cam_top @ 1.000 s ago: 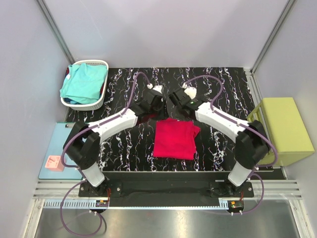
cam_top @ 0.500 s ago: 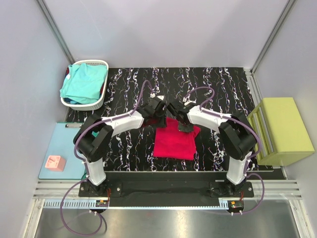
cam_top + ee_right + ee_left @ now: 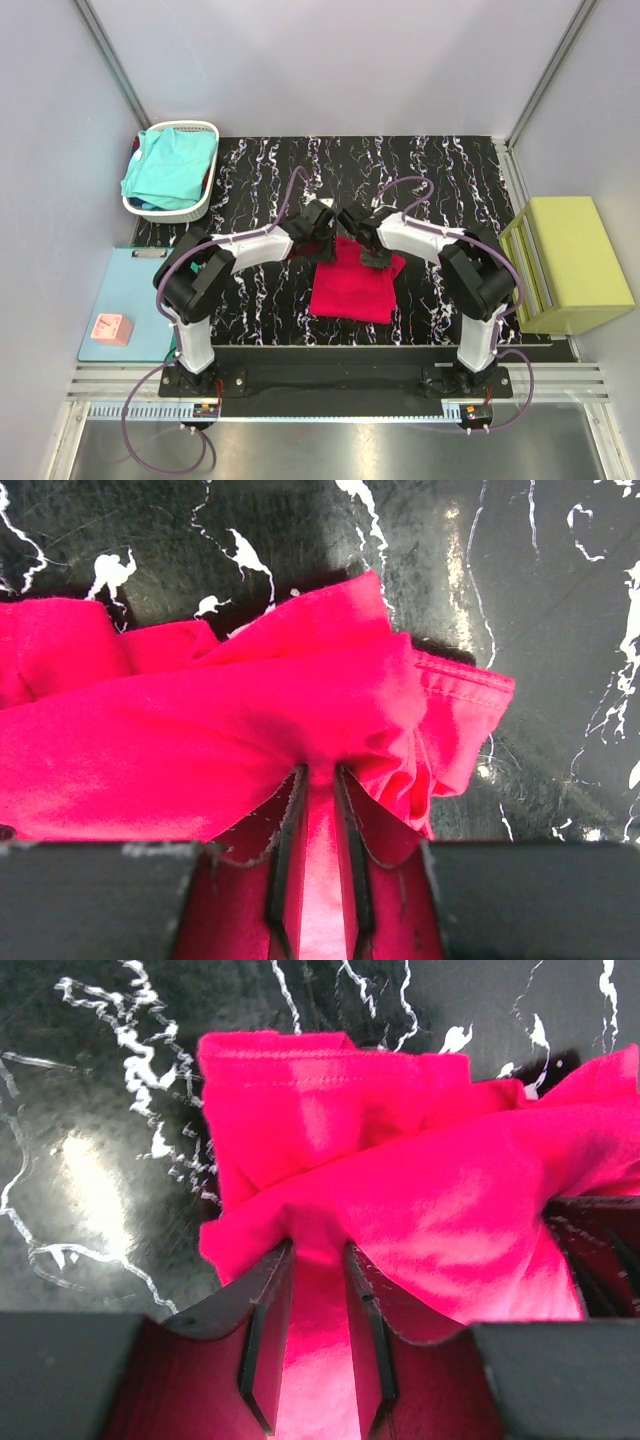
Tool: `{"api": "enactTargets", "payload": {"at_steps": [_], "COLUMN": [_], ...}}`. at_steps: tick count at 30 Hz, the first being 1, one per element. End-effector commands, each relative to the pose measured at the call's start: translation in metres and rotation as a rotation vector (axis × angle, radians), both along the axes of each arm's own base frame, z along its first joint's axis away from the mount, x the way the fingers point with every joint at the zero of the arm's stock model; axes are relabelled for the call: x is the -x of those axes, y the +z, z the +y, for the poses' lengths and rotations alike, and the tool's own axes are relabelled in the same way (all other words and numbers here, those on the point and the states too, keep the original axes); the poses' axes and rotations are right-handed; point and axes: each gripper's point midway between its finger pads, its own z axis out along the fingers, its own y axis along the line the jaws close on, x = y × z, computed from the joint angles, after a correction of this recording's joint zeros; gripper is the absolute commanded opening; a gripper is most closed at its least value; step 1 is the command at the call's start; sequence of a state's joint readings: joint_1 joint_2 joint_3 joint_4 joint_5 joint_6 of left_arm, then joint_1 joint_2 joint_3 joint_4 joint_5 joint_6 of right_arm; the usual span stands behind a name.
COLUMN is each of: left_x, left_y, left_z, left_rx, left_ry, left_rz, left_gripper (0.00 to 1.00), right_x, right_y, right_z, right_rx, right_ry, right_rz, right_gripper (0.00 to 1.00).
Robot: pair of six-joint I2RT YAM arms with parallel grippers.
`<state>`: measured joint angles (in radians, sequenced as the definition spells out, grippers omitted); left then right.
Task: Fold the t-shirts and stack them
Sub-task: Smooth out wrinkles on the folded tshirt
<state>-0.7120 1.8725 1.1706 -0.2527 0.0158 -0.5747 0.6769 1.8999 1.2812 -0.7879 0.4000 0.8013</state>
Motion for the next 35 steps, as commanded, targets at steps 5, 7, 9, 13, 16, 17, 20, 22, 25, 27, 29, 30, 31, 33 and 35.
{"api": "enactTargets", "payload": {"at_steps": [5,7,9,13,16,17,20,22,25,27,29,30,31,33,35], "left_x": [-0.001,0.009,0.014,0.029,0.046,0.050,0.066,0.077,0.089,0.098,0.104,0.109,0.111,0.119,0.122], "left_y": [0.152,0.198,0.224,0.212,0.202,0.197,0.194,0.190,0.188,0.185,0.183,0.180,0.179,0.172,0.169], "left_z": [0.035,0.051,0.066,0.098,0.118,0.127,0.146,0.159,0.177,0.186,0.194,0.198,0.201,0.210,0.216], "left_rx": [0.127,0.162,0.166,0.029,-0.031,-0.059,-0.097,-0.131,-0.152,-0.151,-0.151,-0.163,-0.162,-0.179,-0.189], "left_ry": [0.112,0.124,0.145,0.174,0.207,0.230,0.255,0.268,0.307,0.319,0.342,0.345,0.358,0.376,0.400], "left_rz": [-0.339,-0.432,-0.492,-0.468,-0.444,-0.443,-0.422,-0.402,-0.392,-0.390,-0.385,-0.373,-0.367,-0.349,-0.345], "left_gripper": [0.37,0.43,0.44,0.46,0.53,0.63,0.76,0.77,0.81,0.84,0.86,0.87,0.87,0.88,0.89], "right_x": [-0.019,-0.018,-0.011,-0.002,0.008,0.012,0.025,0.037,0.049,0.056,0.061,0.064,0.067,0.070,0.071], "right_y": [0.167,0.206,0.228,0.223,0.208,0.208,0.202,0.200,0.204,0.203,0.208,0.205,0.207,0.200,0.200], "right_z": [-0.002,-0.011,-0.026,-0.042,-0.047,-0.051,-0.068,-0.081,-0.099,-0.106,-0.112,-0.114,-0.117,-0.118,-0.111], "right_rx": [-0.233,-0.239,-0.205,-0.117,-0.102,-0.101,-0.060,-0.028,0.018,0.032,0.031,0.037,0.034,0.033,-0.004], "right_ry": [-0.005,0.007,0.032,0.058,0.060,0.048,0.040,0.045,0.069,0.082,0.101,0.110,0.120,0.134,0.151], "right_rz": [-0.476,-0.557,-0.594,-0.562,-0.518,-0.518,-0.508,-0.501,-0.515,-0.516,-0.535,-0.531,-0.537,-0.530,-0.532], "right_gripper": [0.39,0.50,0.64,0.78,0.82,0.84,0.87,0.89,0.91,0.92,0.94,0.95,0.95,0.96,0.96]}}
